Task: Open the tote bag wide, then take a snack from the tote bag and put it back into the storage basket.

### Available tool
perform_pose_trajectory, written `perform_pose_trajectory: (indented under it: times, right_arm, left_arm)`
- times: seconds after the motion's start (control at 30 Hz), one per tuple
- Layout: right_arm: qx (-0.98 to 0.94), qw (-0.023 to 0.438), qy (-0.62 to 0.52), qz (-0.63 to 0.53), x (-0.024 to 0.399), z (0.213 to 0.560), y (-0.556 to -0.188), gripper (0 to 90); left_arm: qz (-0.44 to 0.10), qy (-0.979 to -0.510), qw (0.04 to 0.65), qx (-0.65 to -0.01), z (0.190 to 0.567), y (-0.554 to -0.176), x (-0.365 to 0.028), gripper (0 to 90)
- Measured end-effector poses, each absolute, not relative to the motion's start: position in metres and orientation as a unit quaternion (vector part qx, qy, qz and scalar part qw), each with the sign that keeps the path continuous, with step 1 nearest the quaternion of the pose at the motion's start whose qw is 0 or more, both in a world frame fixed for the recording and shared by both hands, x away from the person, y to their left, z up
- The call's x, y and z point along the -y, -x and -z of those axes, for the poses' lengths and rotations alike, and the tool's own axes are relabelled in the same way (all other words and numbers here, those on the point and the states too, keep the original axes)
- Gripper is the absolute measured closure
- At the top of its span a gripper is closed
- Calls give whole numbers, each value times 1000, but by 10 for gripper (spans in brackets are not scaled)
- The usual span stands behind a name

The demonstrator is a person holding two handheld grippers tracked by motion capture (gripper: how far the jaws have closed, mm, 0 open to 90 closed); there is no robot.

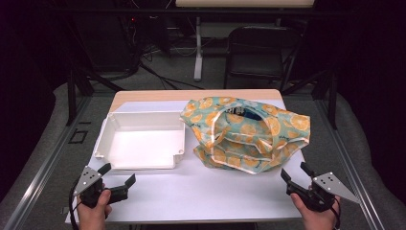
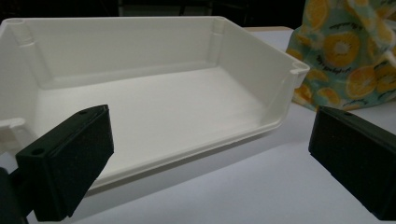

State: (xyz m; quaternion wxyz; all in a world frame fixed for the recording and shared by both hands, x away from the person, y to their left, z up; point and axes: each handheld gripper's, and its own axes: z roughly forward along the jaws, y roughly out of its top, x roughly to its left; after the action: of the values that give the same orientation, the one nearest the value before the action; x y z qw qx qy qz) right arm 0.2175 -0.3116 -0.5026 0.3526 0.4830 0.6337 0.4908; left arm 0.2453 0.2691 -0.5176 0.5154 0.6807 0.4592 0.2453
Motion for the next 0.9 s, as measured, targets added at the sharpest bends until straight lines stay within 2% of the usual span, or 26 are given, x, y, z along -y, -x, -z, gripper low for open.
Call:
perform_pose_trajectory:
  times: [0.23,0.47,0.67,0.9]
  right_arm:
    - [-632,350,-461,-516,299,482,-218,285]
    - [-638,338,-432,-540,279,459,-215,342]
    - [-646,328,-420,-547,267,448,-222,325]
    - [-650,336,-416,-540,252,431,-239,310]
  left_arm:
    - [-237,-693,532,-425,496,-248,-237,13]
    - [-226,-711,538,-392,479,-261,-205,65]
    - [-215,-720,546,-370,466,-279,-173,157]
    - [-199,-725,555,-356,452,-307,-144,184]
